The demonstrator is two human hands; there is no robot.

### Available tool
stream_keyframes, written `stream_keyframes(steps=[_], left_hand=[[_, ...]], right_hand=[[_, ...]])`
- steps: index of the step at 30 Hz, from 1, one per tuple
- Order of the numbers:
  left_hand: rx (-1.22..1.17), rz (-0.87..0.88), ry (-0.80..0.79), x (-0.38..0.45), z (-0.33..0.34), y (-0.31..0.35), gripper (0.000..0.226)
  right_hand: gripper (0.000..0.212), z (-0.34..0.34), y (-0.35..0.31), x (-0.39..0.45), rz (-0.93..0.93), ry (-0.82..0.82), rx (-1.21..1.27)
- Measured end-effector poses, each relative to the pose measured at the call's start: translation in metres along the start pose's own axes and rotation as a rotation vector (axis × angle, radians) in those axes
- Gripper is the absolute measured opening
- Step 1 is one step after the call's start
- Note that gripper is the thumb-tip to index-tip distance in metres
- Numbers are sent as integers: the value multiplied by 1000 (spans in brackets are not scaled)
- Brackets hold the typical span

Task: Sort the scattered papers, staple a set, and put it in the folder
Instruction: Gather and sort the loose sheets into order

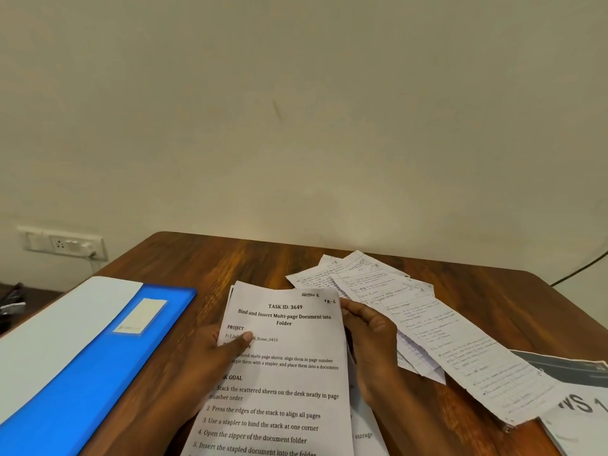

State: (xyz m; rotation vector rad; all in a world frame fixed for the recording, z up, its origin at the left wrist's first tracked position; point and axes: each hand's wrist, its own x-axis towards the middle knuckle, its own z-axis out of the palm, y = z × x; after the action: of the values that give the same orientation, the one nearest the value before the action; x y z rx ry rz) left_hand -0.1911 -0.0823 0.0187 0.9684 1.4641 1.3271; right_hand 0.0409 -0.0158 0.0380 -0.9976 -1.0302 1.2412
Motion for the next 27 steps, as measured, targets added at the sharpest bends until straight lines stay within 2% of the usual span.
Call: stream_keyframes(steps=[5, 9, 14, 18, 21, 25, 27], left_hand=[[-4, 15, 26, -2, 3, 1, 13], [-21, 25, 47, -3, 5, 1, 12], [-46, 40, 67, -3, 9, -2, 15], [-55, 59, 90, -3, 12, -3, 11], [-49, 66, 53, -3, 13, -3, 13], [-62, 91, 31, 1, 13, -9, 23], [-109, 119, 42, 2, 13, -10, 48]], right_hand=[[15, -2, 2, 0, -129, -6, -40], [40, -6, 12, 6, -49, -66, -187], [24, -8, 24, 4, 89, -122, -303], [20, -8, 20, 2, 130, -204, -282], [20, -7, 19, 2, 152, -204, -276], [22, -7, 17, 3, 178, -196, -254], [22, -9, 15, 3, 162, -184, -255]])
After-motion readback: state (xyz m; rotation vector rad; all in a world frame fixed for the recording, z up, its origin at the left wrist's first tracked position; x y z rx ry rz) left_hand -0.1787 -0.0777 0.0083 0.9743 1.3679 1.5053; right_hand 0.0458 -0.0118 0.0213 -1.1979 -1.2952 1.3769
